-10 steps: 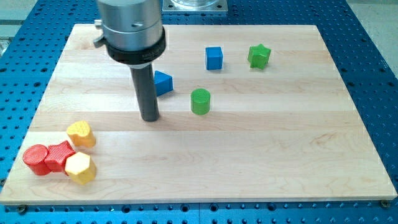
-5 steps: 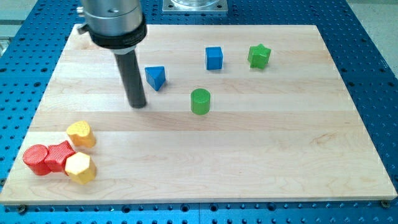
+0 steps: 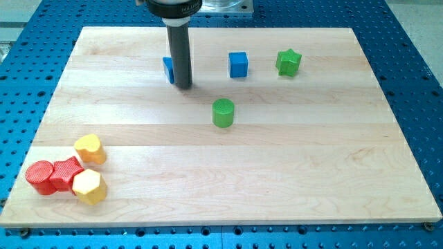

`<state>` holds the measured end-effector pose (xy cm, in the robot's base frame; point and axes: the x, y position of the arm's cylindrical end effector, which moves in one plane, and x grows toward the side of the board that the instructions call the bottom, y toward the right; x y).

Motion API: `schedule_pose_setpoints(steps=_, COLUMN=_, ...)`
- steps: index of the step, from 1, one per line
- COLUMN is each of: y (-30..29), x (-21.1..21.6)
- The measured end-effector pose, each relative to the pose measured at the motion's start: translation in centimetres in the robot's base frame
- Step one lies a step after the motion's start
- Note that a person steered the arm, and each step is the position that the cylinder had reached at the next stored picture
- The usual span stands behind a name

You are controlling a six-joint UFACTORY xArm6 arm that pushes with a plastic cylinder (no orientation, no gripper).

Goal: Push the triangle parallel to the cube

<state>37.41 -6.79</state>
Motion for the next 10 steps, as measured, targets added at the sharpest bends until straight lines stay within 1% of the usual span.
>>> schedule_pose_setpoints(steps=1, y=-0.5, x=3.6)
schedule_pose_setpoints(steps=2, y=-0.4, x=6.2)
schedule_pose_setpoints(steps=3, y=-3.0, x=4.7)
schedule_pose_setpoints(steps=4, y=-4.6, x=0.8)
schedule_pose_setpoints(steps=5, y=-5.6, x=-2.1)
schedule_pose_setpoints(steps=6, y=-5.5, x=-2.1)
schedule_pose_setpoints(steps=7, y=-3.8, x=-2.1)
schedule_pose_setpoints(steps=8, y=0.4, x=-2.2)
schedule_pose_setpoints(steps=9, y=0.9, x=-2.5)
schedule_pose_setpoints(steps=10, y=-1.4, x=-0.8)
